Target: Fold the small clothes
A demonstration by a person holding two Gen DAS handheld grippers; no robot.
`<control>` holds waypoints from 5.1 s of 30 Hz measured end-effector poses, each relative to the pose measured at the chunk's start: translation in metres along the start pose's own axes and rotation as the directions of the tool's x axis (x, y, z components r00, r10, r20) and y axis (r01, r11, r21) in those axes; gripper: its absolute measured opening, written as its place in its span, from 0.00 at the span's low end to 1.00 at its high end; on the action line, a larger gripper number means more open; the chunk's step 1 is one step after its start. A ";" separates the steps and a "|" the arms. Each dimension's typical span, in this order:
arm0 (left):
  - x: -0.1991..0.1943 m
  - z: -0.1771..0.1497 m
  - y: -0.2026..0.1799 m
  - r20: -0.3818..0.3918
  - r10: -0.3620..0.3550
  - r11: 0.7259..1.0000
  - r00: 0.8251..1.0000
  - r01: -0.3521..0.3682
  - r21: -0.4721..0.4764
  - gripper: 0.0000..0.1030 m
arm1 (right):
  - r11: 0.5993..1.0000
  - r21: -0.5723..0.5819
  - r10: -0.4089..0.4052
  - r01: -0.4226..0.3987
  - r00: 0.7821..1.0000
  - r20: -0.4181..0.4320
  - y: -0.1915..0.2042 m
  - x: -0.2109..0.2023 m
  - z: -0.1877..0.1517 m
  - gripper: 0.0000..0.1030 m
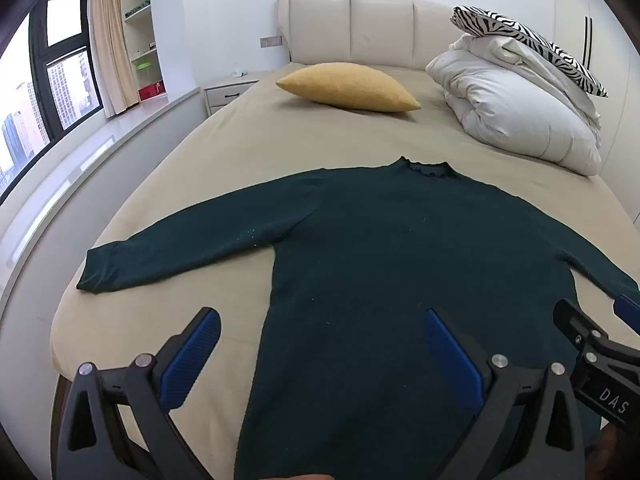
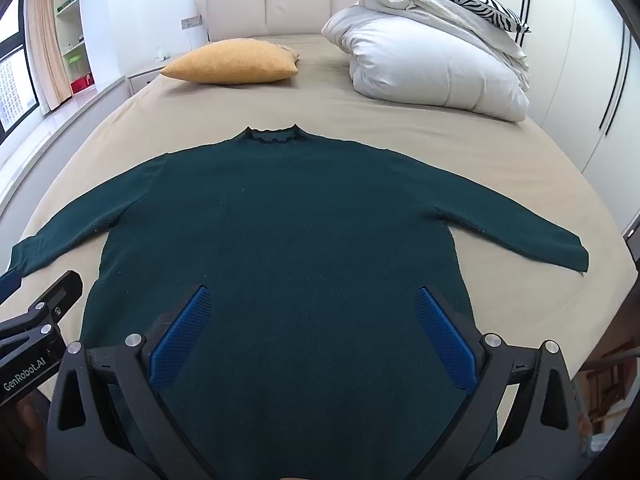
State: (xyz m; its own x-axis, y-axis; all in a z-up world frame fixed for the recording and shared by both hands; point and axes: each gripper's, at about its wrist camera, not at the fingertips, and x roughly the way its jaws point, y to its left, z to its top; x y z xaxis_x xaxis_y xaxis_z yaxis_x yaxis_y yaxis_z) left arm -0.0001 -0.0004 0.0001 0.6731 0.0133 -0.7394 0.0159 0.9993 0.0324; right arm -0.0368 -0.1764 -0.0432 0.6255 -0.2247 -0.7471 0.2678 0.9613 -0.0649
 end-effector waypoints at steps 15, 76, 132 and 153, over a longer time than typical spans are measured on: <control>0.000 0.000 0.000 0.000 -0.006 1.000 1.000 0.006 -0.007 1.00 | 1.000 -0.006 -0.006 0.006 1.000 -0.002 -0.001 -0.001 0.000 1.00; 0.000 0.000 0.000 -0.005 -0.008 1.000 1.000 0.008 -0.007 1.00 | 1.000 -0.012 -0.002 0.002 1.000 -0.009 0.005 0.004 -0.006 1.00; 0.069 0.021 -0.063 -0.112 -0.188 0.981 0.976 0.191 0.021 1.00 | 0.602 0.798 0.038 0.010 0.998 -0.041 -0.485 0.094 -0.049 0.64; 0.120 0.047 -0.072 -0.166 -0.506 0.858 0.846 0.475 -0.195 0.93 | 0.678 0.735 -0.050 0.000 0.998 0.046 -0.548 0.158 0.014 0.07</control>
State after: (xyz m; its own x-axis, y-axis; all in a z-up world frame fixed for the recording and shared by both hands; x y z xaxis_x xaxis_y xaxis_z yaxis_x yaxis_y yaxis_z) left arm 0.1139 -0.0725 -0.0597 0.4391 -0.4889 -0.7538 0.1892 0.8705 -0.4544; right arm -0.0740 -0.7411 -0.1163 0.6442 -0.2792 -0.7121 0.7204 0.5345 0.4421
